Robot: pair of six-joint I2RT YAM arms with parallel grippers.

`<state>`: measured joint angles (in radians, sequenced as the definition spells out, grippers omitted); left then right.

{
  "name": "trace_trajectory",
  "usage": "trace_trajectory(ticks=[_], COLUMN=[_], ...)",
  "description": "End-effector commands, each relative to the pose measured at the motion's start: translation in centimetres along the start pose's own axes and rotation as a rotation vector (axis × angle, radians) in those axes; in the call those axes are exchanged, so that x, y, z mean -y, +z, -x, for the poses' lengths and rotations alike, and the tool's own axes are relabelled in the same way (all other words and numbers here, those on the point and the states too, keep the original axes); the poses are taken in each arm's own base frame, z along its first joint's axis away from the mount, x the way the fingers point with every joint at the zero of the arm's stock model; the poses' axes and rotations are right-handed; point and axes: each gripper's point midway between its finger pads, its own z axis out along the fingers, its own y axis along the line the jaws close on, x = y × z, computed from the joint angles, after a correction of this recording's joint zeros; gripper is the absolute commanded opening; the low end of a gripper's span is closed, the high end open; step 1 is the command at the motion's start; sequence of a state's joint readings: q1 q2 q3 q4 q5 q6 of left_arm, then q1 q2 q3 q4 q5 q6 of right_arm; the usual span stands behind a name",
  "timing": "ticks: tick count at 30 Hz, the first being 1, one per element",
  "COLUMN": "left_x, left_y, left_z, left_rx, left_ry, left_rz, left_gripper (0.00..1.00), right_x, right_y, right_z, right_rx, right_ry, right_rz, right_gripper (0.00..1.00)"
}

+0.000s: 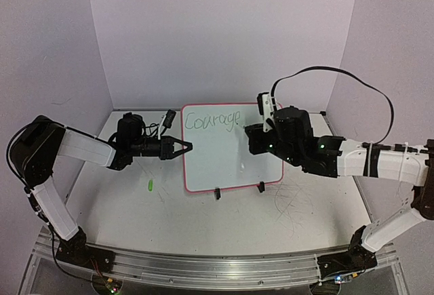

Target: Write a sentence on the whiteboard

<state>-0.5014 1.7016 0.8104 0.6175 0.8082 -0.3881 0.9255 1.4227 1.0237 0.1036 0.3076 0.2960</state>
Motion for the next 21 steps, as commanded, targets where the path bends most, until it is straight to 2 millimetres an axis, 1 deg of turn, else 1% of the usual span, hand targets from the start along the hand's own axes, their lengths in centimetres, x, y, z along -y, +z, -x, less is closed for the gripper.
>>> trace_trajectory(ticks=[1,5,9,14,18,21], left_x=[-5.8,-5.6,-5.4,-5.6,-5.6,-5.7], left_y=[-0.7,-0.7,-0.9,-1.3,-1.3,-1.2], left_z=[-0.2,-0.1,0.0,0.3,0.3,0.1], left_rx=[0.01,0.008,0.006,0.008,0.005,-0.002], left_ry=[-0.038,-0.032,-0.02,-0.013,-0.013,-0.017], left_rz=[0.248,0.241,0.243,0.255,0.255,0.256], left_gripper=[0.0,0.0,0.0,0.0,0.0,0.0], right_x=[2.4,2.5,4.0,4.4,6.0,5.2], right_y=[-1.0,-0.9,-0.3,0.3,0.9,1.4], right_z=[2.3,3.0,3.2,3.7,4.3,4.8], right_rx=[0.047,0.057,0.058,0.067,0.083,0.09], right_ry=[0.057,0.039,0.061,0.051,0.088,0.088], right_rz=[-0.003,-0.003,-0.039,-0.07,-0.104,-0.06], right_gripper=[0.0,0.0,0.0,0.0,0.0,0.0])
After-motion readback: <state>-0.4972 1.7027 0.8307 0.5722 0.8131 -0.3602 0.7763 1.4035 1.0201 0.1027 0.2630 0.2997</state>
